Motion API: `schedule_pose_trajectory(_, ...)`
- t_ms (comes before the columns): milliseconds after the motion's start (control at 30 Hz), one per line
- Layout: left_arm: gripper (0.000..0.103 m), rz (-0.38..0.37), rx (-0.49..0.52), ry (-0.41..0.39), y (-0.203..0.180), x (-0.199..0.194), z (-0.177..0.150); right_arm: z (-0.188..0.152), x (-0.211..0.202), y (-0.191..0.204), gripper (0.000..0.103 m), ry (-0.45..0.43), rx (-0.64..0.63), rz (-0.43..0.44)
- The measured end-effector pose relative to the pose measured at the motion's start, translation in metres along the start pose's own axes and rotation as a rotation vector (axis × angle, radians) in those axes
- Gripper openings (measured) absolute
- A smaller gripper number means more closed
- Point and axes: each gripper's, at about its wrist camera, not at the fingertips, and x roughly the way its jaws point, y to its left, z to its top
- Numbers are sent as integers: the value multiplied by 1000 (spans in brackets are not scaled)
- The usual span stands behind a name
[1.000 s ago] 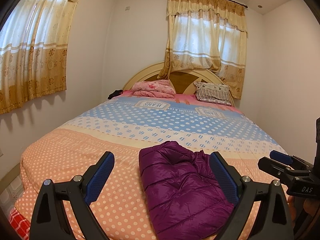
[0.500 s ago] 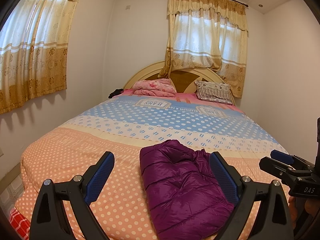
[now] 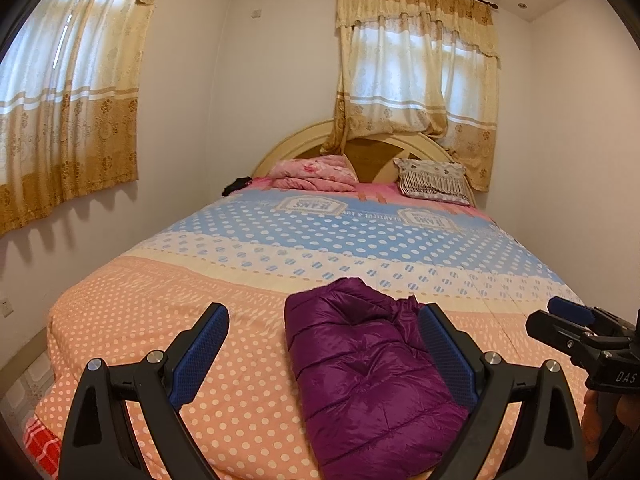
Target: Fold large clothes
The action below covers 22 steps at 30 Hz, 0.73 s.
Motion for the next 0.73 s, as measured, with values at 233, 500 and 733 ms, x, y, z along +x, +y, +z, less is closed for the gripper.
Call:
schedule_pose_trajectory(233, 96, 18, -28, 7, 3, 2, 1, 0, 0, 0, 99, -4, -5, -2)
schedule_pose_trajectory(500, 100, 114, 23, 1, -5, 6, -4, -4, 0, -4, 99, 4, -2, 1)
schedule_pose_trajectory(733, 101, 88, 32, -20, -8, 3, -7, -8, -1, -10, 99, 8, 12, -1)
